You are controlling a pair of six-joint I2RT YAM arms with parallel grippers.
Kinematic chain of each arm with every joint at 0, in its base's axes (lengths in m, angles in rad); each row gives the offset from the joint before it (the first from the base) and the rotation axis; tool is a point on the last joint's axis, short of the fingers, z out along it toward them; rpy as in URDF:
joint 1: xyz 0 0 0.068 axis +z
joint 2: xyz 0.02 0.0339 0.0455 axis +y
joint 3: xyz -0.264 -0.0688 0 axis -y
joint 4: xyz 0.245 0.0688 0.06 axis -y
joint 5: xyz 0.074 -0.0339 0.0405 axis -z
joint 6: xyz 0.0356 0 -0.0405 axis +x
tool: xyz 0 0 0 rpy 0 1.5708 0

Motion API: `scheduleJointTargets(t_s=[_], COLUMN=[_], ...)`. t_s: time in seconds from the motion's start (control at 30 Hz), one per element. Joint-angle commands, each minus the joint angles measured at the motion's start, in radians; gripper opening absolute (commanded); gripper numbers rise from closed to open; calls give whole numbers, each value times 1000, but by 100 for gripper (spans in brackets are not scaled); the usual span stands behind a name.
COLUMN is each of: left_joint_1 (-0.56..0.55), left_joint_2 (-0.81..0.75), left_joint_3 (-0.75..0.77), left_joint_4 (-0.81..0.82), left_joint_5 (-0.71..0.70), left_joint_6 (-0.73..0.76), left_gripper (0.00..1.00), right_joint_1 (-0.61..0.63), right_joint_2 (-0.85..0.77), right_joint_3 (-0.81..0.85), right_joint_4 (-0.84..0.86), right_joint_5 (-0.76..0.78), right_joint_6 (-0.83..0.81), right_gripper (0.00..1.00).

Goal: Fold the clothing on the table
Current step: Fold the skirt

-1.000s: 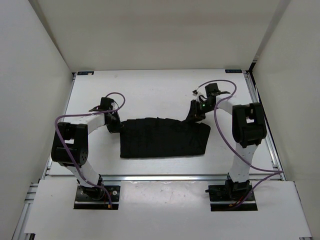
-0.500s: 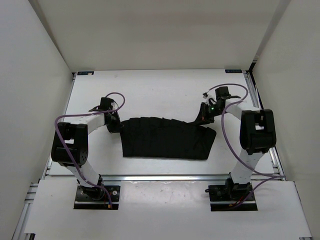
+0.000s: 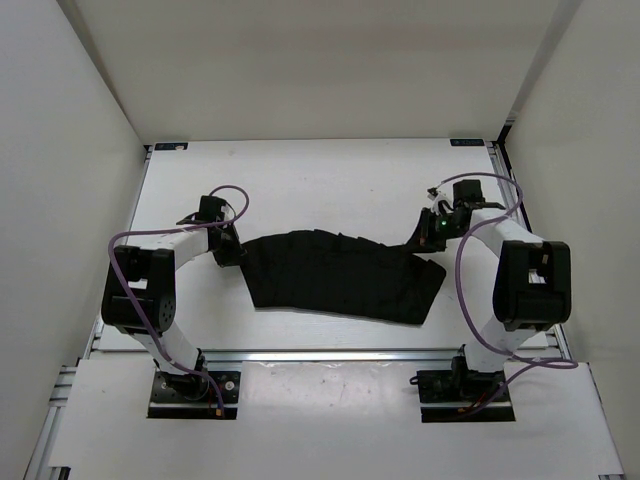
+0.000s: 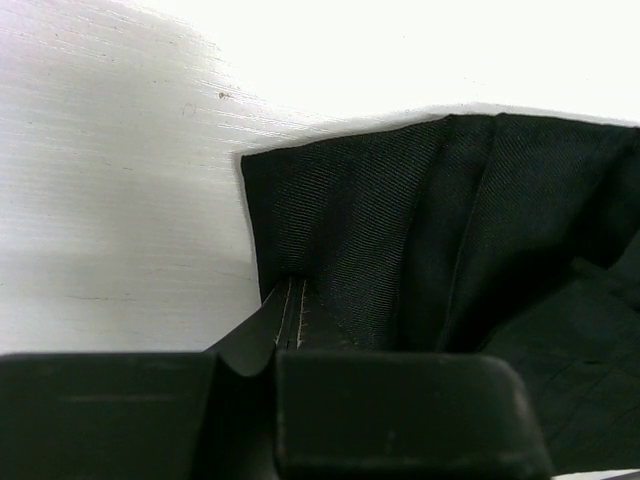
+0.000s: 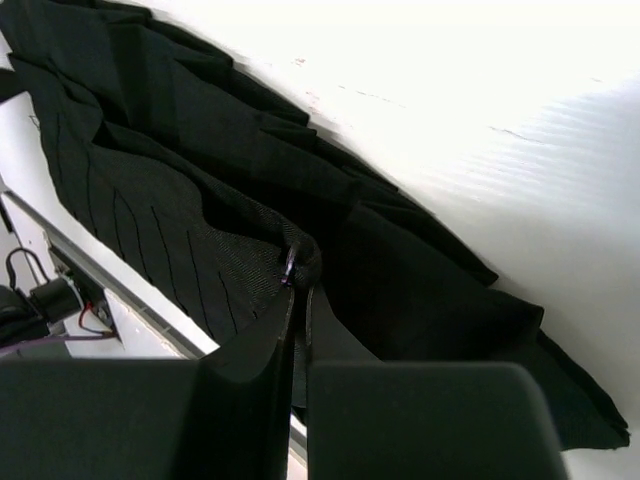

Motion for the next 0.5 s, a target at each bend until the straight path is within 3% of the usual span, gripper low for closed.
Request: scheduleJointTargets(t_s=[0.0,0.47], left_joint_1=[8,9], left_joint_2=[-19,-33], left_joint_3=[-32,-44], left_joint_4=[-39,-38], left_joint_5=[-30,-22], left_joint_6=[10,5], left_gripper=[0,0], right_joint_1=[-29,-118], right_joint_2=[-79,-197], right_joint_3=[-33,-139], right_joint_4=[20,24], right_joint_5=[22,45], right_joint_6=[0,1], right_gripper=[0,0])
